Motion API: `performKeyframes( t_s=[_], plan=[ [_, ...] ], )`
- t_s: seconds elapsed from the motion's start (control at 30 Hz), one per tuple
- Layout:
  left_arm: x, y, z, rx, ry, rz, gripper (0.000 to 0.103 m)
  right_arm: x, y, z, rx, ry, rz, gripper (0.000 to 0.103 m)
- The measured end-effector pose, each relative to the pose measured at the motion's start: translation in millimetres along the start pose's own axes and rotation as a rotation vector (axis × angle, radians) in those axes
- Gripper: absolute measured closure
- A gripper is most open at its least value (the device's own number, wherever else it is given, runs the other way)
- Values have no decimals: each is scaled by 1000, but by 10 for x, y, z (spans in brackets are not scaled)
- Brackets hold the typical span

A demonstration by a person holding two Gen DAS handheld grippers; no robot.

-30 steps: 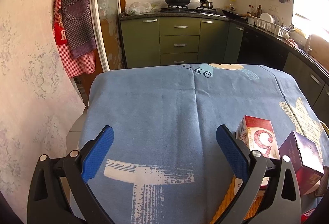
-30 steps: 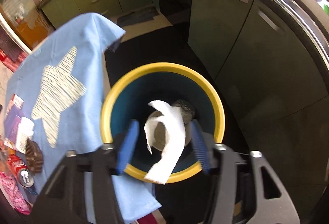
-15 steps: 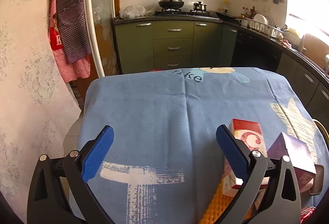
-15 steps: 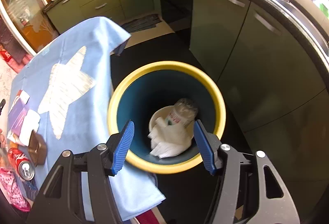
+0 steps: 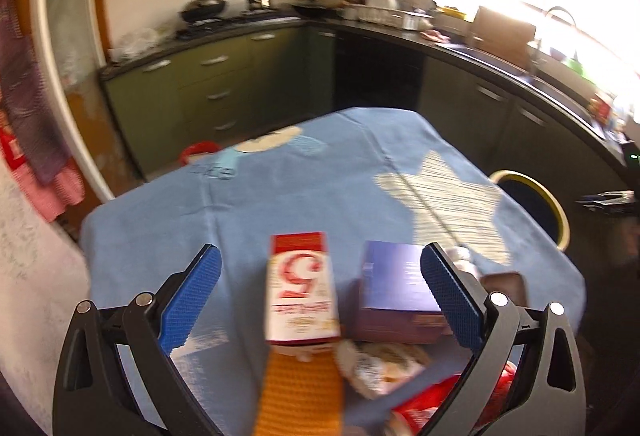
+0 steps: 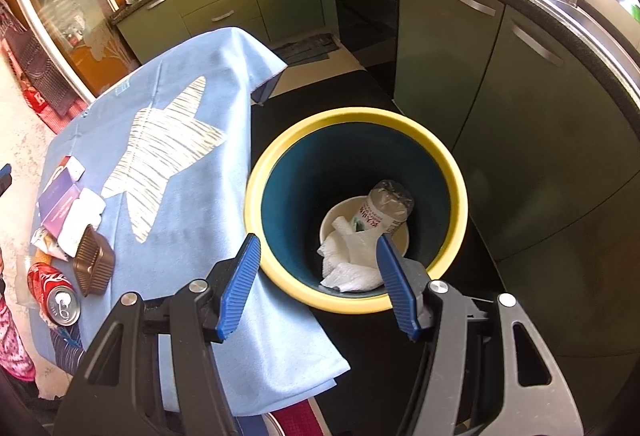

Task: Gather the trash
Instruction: 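Grasp the purple HEXZE box with the left gripper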

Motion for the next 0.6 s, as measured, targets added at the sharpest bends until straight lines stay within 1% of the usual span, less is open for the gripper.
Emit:
performKeyframes(
  t_s=[0.03, 0.1, 0.17, 0.3, 0.5, 0.6],
  plan=[
    [-112, -5, -49, 24, 41, -7, 5, -4, 13, 1, -1, -6, -1, 46],
    [-292, 27, -162, 71, 94, -17, 5, 3, 45, 2, -2, -15, -2, 45],
    [-439, 85, -282, 122, 120, -31, 5, -4, 67, -4, -2, -24, -2, 45],
    [-627, 192, -492, 192, 115, -88, 5, -24, 105, -25, 2, -35, -10, 46],
    [-680, 262, -712, 255, 123, -118, 5, -29, 138, -91, 9, -49, -17, 45],
    [-679, 288, -803, 284, 106, -131, 5, -9, 160, -130, 17, -56, -15, 45]
  ],
)
Point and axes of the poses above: each gripper's, at about its wrist camera, not at the fingertips, and z roughly against the way its jaws point, x to its left, y to its underside, the point moved 8 cm from there along -z, roughly the way its jaws point, and after that the axes turned 10 degrees about y, right-handed, at the moved point
